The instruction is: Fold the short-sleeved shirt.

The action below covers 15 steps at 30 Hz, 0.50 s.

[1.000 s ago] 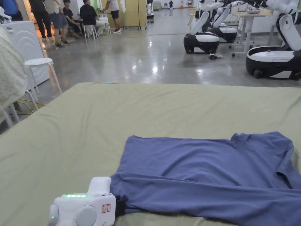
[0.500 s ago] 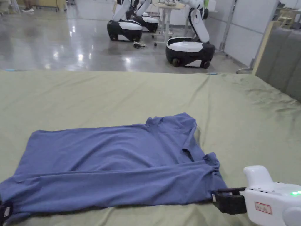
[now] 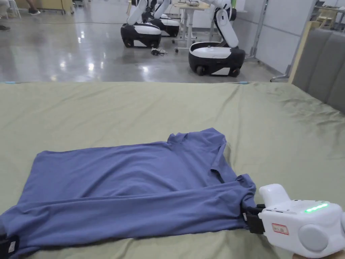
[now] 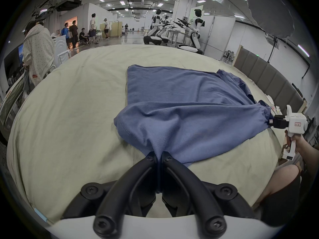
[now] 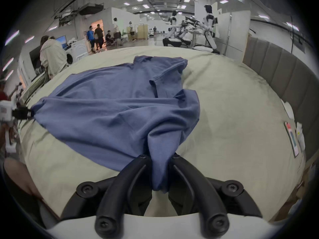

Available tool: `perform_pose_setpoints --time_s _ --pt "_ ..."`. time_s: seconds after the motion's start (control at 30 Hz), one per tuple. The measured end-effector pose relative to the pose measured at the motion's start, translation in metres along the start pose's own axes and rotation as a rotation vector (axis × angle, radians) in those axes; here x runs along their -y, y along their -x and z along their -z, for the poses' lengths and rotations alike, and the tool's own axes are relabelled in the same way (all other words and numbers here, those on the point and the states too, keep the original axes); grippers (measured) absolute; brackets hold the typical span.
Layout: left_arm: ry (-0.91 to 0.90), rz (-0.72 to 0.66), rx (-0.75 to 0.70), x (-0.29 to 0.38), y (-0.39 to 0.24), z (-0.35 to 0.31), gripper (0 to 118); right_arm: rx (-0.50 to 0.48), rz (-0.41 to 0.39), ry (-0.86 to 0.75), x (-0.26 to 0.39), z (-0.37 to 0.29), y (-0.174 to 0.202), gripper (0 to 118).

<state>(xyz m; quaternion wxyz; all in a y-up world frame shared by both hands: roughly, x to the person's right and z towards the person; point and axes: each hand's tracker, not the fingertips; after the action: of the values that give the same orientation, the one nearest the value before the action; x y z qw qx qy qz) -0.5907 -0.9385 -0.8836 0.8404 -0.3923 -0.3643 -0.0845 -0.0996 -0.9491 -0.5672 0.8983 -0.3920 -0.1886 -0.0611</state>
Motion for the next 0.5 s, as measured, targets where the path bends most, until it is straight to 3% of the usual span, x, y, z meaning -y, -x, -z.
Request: perform_pose_setpoints --time_s 0.23,0.5 --pt "0.031 0.067 0.045 -0.011 0.004 -0.043 2 -0.038 -0.005 -0.071 -0.009 -0.065 -0.008 16" --pt "0.131 0.077 0.099 0.034 -0.003 -0.074 2 -0.084 -0.069 0.065 0.050 -0.107 0.015 16"
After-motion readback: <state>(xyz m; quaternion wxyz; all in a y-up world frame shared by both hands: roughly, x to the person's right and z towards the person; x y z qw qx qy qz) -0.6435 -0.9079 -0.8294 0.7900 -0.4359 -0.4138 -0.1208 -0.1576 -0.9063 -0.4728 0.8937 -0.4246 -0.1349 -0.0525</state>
